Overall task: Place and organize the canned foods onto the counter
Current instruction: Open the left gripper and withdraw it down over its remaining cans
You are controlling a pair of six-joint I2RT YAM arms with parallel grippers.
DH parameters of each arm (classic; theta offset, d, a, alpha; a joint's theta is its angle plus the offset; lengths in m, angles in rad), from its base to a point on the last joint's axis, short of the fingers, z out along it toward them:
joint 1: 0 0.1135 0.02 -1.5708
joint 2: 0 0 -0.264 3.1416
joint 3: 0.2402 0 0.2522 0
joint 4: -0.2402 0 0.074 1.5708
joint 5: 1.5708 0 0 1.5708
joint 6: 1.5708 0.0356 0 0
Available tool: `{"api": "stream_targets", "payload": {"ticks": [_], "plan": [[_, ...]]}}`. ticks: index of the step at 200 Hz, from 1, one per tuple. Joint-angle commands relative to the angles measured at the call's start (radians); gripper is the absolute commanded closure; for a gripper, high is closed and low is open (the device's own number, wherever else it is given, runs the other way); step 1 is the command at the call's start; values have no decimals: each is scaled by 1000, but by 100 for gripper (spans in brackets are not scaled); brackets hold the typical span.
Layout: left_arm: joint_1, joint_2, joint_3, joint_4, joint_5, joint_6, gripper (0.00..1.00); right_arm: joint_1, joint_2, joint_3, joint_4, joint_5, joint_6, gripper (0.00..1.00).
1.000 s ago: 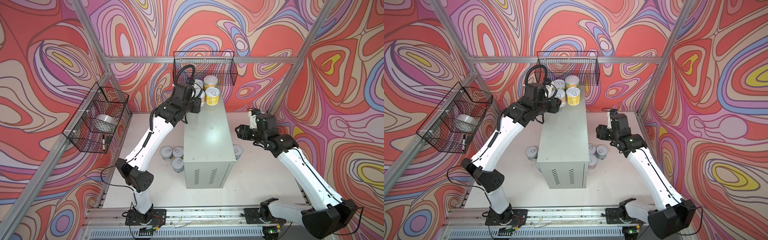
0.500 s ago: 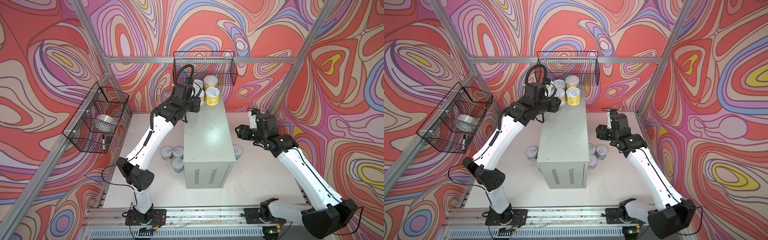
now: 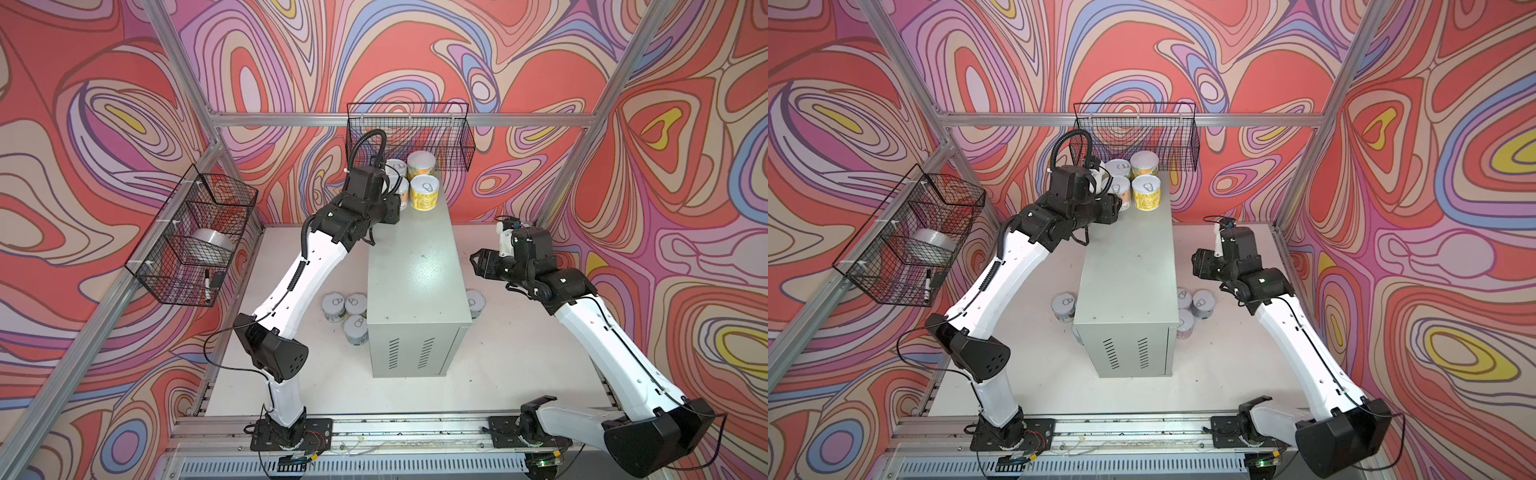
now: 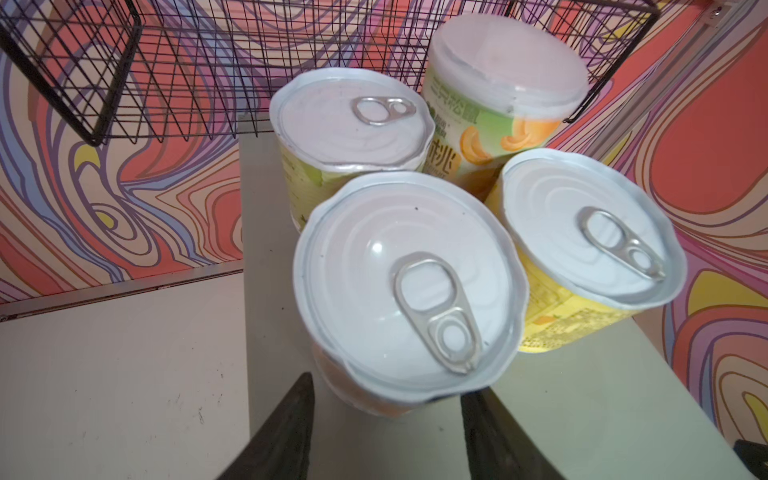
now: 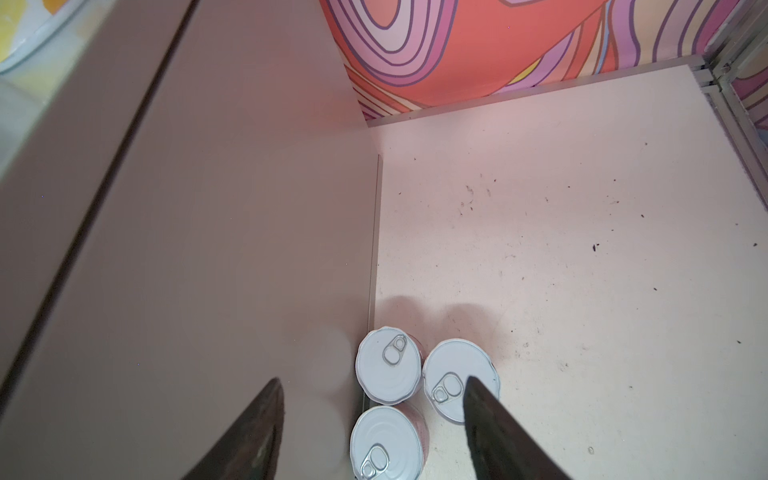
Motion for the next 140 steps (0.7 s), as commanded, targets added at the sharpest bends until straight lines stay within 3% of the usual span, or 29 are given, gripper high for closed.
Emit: {"api": "stream_targets", "payload": {"ticks": [1,29,60,94,140], "plan": [[7,-22,-16,26,9,-11,37,-4,4,28,11,15,0,30],[7,-66,-52,16,-12,-6,1,-4,3,34,1,20,-6,29],[-11,-171,-129,-2,4,27,0,-4,-6,22,-12,34,-7,26],[-95,-408,-347,83,-101,114,0,-4,-25,-37,-11,67,-1,21],[-51,-679,-582,60,-141,-8,0,-9,-24,-159,-11,87,22,14]]}}
